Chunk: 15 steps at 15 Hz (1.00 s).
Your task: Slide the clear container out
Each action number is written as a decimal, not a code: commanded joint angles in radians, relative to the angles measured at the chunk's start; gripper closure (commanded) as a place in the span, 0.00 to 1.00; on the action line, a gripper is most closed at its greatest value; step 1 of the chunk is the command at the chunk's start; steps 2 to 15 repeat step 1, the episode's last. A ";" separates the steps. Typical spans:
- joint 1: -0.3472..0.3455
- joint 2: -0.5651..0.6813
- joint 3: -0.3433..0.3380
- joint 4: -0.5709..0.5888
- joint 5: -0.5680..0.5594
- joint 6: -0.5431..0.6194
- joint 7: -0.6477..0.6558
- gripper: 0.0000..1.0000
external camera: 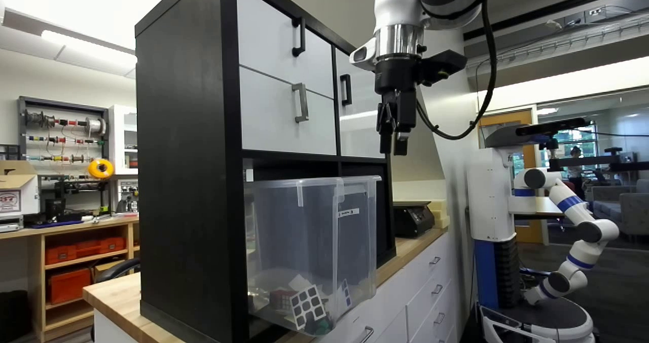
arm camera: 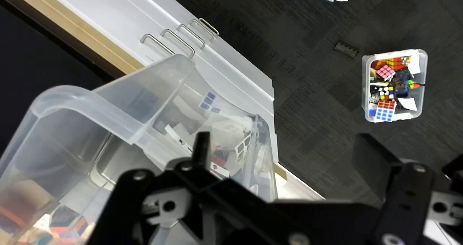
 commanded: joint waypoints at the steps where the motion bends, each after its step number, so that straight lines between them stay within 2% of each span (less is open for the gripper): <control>1: 0.002 0.003 -0.002 0.003 0.000 -0.003 0.008 0.00; 15: 0.002 0.003 -0.002 0.003 0.000 -0.003 0.008 0.00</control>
